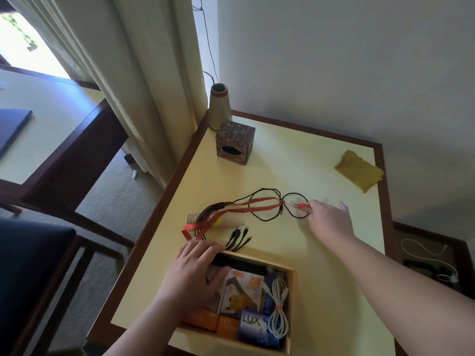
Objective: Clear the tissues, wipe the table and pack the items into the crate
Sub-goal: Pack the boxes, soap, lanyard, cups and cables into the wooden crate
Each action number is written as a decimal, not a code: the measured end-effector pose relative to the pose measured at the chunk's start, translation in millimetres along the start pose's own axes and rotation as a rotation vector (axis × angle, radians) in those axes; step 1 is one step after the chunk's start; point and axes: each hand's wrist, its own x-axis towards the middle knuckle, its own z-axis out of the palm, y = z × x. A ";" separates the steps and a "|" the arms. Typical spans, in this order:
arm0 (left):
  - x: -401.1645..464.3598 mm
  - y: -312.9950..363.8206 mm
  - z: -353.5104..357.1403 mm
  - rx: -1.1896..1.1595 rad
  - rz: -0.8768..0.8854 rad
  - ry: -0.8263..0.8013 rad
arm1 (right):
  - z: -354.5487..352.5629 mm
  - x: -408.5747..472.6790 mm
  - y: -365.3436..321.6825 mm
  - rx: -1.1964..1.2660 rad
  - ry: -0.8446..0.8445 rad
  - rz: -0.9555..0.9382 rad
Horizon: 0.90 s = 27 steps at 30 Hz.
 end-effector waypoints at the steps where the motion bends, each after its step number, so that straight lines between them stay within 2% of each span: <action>1: -0.5 0.6 -0.4 -0.002 0.008 0.005 | -9.0 -5.0 -0.5 0.055 0.075 0.001; 3: -1.2 1.7 -0.5 -0.002 0.030 0.021 | -36.7 -17.6 -4.9 0.215 0.250 -0.013; 6: -2.8 2.4 -0.9 -0.008 0.047 0.034 | -92.4 -43.8 -19.3 0.412 0.391 -0.061; 13: -2.5 3.6 -13.0 -0.031 0.047 0.029 | -197.9 -94.3 -58.9 0.559 0.661 -0.119; 16: 5.1 16.6 -32.3 -0.087 -0.004 0.085 | -233.2 -107.9 -74.2 0.624 0.755 -0.135; 21: 53.1 72.4 -111.7 -0.368 -0.090 0.165 | -287.1 -126.3 -96.8 0.534 0.749 -0.234; 24: 86.3 118.5 -175.7 -0.512 0.020 0.291 | -309.2 -133.4 -106.4 0.454 0.648 -0.274; 27: 109.8 156.1 -239.0 -0.581 0.161 0.381 | -324.5 -145.7 -112.9 0.505 0.584 -0.258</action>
